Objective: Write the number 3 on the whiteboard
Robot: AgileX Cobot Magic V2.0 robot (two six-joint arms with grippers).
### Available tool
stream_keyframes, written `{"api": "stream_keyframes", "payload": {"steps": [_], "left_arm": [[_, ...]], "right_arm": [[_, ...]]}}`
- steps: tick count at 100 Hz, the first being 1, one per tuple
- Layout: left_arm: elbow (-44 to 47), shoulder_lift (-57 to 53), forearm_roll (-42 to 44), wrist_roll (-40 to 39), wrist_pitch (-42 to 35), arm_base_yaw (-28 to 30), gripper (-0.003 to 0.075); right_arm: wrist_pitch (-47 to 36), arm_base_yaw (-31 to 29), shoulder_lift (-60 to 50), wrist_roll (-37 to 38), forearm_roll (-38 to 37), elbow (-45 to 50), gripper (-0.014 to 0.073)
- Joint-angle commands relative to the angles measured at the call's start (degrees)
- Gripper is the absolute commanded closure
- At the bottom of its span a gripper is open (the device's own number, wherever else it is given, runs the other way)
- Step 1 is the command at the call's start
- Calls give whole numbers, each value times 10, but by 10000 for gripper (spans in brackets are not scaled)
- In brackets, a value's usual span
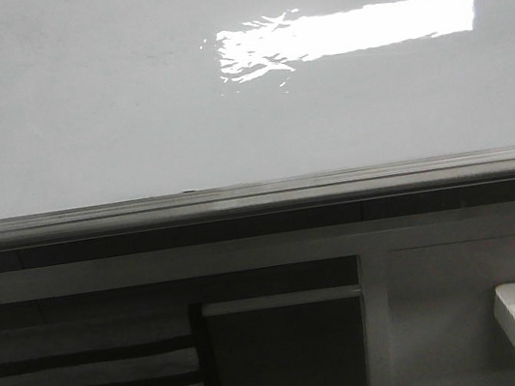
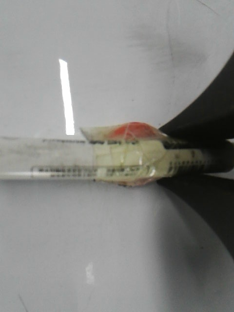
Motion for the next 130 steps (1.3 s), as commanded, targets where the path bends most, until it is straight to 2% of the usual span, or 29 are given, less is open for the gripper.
{"api": "stream_keyframes", "payload": {"steps": [1, 13, 26, 41, 58, 77, 84, 98, 114, 130], "left_arm": [[-19, -30, 1, -4, -17, 0, 689], [-19, -68, 1, 11, 28, -4, 739], [-20, -114, 1, 62, 99, -39, 739], [-36, -154, -2, 135, 224, -117, 739], [-62, -157, -30, 223, 396, -240, 739], [-79, -146, -130, 303, 455, -354, 739], [-88, -133, -144, 325, 466, -382, 739], [-110, -110, -153, 346, 471, -415, 739], [-123, -101, -167, 394, 471, -422, 739], [-123, -101, -169, 405, 470, -422, 739]], "right_arm": [[-37, 1, 8, -4, 13, -27, 79], [12, 2, 13, -4, 61, -56, 79], [83, 5, 38, -25, 103, -102, 79], [195, 5, 91, -183, 258, -168, 79], [318, 5, 177, -371, 415, -229, 79], [427, 12, 277, -556, 531, -264, 85], [429, 40, 306, -599, 535, -274, 111], [422, 133, 354, -670, 526, -287, 145], [328, 249, 387, -681, 458, -287, 146], [261, 330, 412, -701, 457, -287, 146]]}}
